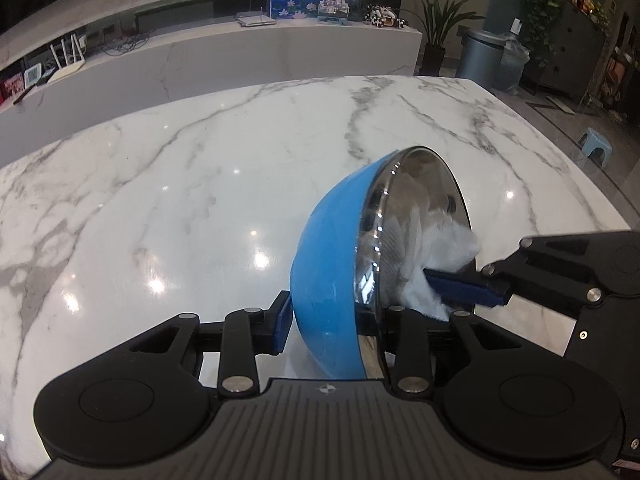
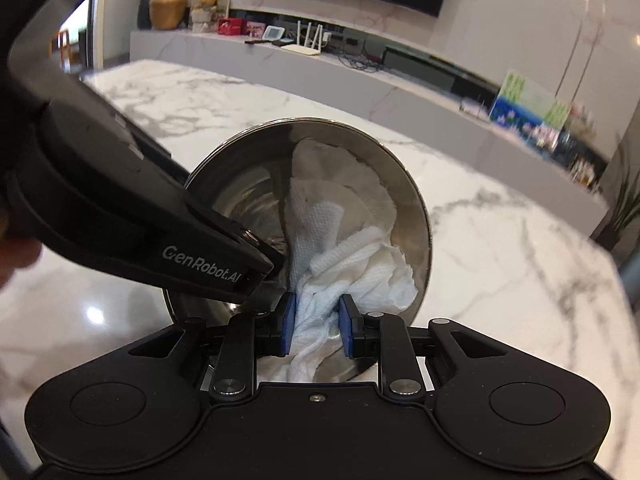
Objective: Clean bowl
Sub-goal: 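Rub the cloth around the bowl interior with the right gripper while the left gripper holds the rim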
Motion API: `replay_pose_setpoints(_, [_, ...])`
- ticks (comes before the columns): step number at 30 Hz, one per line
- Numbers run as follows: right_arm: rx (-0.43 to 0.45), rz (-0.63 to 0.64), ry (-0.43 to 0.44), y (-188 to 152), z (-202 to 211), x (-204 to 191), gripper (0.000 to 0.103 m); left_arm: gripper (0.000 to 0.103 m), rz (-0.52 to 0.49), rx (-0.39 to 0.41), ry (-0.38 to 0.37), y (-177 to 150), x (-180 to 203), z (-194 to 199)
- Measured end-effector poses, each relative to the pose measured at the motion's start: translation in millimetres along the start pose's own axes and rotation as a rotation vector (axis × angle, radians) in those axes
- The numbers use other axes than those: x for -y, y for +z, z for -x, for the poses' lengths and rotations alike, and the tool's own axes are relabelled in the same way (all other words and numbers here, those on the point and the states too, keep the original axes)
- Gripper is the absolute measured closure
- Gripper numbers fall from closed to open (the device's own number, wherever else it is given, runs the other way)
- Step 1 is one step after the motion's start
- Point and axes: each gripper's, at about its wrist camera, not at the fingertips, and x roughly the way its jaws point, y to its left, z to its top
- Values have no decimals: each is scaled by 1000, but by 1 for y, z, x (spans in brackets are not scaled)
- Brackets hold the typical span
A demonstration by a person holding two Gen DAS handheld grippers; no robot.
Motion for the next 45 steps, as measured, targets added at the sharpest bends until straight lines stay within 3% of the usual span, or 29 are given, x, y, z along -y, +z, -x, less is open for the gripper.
replay_pose_setpoints(4, [5, 43, -51, -2, -2, -4, 83, 73, -3, 6, 6, 1, -1, 0])
replay_pose_setpoints(15, [-2, -47, -18, 2, -14, 12, 83, 71, 10, 30, 10, 5, -4, -4])
replay_pose_setpoints(20, [1, -100, 19, 5, -16, 16, 82, 68, 49, 7, 3, 3, -8, -7])
replay_pose_setpoints(23, [1, -199, 95, 5, -17, 25, 82, 68, 81, -9, -10, 3, -12, -10])
replay_pose_setpoints(27, [-2, -226, 112, 7, -15, 26, 82, 69, 102, -15, -24, 3, -16, -11])
replay_pose_setpoints(40, [-24, -154, 93, 19, -23, 22, 83, 70, 55, -15, 6, 11, -15, -13])
replay_pose_setpoints(45, [-30, 69, 7, 22, -24, 1, 83, 70, 18, -35, 18, 17, -14, -16])
